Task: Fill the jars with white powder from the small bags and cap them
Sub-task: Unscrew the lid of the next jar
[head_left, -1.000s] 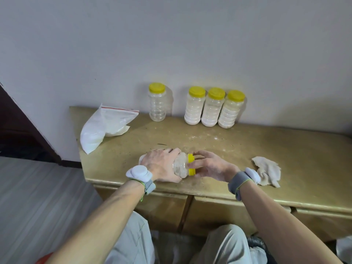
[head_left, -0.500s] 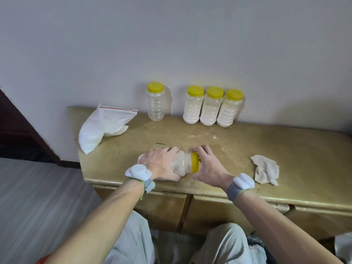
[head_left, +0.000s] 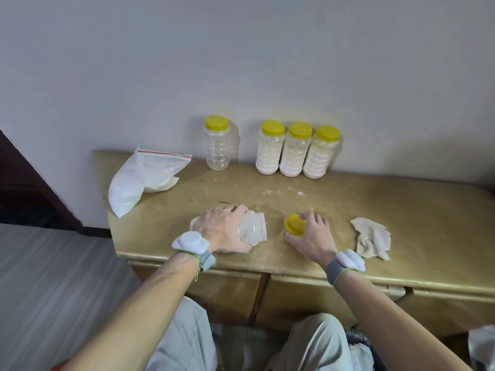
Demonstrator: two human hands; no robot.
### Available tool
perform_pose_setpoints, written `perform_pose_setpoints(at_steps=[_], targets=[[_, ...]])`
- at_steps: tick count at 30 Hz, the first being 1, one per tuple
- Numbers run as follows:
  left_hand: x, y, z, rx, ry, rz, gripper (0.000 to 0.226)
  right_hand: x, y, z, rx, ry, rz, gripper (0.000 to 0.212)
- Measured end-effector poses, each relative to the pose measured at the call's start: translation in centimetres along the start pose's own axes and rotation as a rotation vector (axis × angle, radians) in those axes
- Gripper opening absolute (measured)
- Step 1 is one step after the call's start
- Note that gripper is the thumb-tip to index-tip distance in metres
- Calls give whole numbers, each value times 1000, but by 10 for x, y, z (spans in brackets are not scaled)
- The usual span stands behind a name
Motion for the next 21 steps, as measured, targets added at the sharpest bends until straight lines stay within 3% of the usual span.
perform_pose_setpoints(at_steps=[3, 7, 11, 21], targets=[[5, -1, -4, 13, 36, 41, 76, 14, 3, 8, -71, -19, 73, 49], [2, -2, -3, 20, 7, 26, 69, 42, 9, 24, 4, -170, 216, 9], [-1, -1, -3, 20, 0, 19, 69, 61, 17, 28, 123, -179, 285, 14], [-1, 1, -2, 0, -18, -31, 70, 63, 24, 22, 147, -208, 358, 11]])
Point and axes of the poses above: each hand's wrist, its own y-axis away from the middle knuckle, its own z-axis out of the back of the hand, x = y × z, the point moved 5 cm from there along -y, towards the middle knuckle, and after that the axes turned 10 degrees about y, right-handed, at the moved point
